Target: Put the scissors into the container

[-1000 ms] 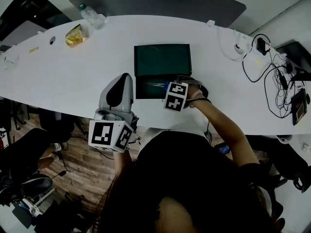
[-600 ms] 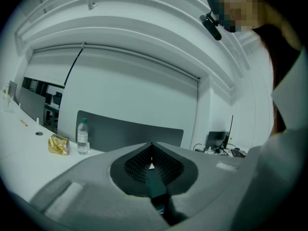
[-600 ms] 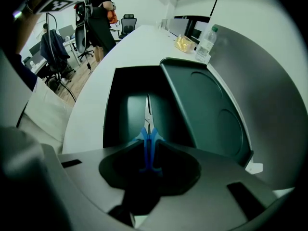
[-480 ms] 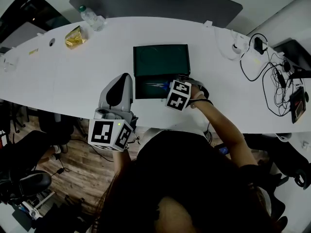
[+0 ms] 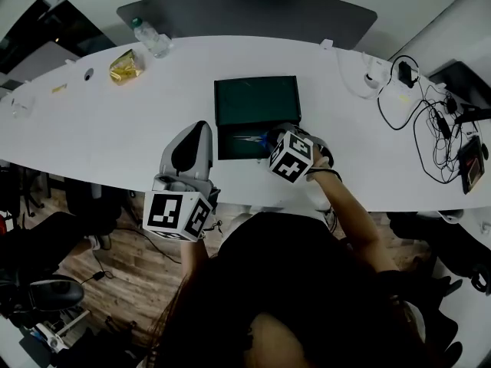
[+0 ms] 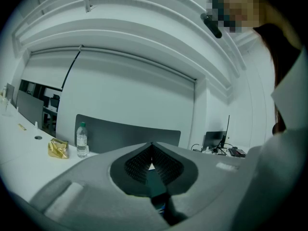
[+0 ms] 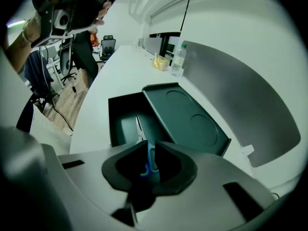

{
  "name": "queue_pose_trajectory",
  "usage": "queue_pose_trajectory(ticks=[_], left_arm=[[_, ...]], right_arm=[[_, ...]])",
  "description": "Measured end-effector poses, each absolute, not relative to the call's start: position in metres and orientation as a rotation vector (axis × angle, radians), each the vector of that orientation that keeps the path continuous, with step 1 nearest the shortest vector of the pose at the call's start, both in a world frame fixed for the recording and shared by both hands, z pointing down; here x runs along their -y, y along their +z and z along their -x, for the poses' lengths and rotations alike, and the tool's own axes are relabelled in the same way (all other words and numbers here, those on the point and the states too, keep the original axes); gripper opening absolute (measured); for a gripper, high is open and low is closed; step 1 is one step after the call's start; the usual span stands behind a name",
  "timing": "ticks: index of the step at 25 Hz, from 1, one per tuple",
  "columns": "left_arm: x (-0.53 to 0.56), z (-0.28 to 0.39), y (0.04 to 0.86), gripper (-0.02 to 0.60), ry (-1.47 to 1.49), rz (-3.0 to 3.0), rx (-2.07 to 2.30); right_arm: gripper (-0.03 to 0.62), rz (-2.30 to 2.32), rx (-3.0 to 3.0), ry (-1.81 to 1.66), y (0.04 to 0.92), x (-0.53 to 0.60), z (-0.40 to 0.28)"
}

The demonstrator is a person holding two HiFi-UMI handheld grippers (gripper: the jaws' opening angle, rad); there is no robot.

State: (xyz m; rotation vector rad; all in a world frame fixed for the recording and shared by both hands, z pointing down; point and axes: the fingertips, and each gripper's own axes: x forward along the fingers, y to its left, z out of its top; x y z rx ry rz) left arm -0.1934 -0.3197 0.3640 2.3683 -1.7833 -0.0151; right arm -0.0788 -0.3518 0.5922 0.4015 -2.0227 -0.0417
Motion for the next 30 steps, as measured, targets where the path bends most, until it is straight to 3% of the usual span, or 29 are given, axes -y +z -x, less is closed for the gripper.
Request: queue_pose_trajectory(ticks=[9,30], left_arm=[[0.300,0.189,0.357,0.011,0.005,-2.399,1.772],[0.232,0.162,0.334,0.011,0.020,-2.498,1.704]], right_arm=[[0.014,-0.619,2.176,0.050,0.546,0.349,0.081],[0.008,-1.058,2.484,0.044,0.429,0.294,0.068]])
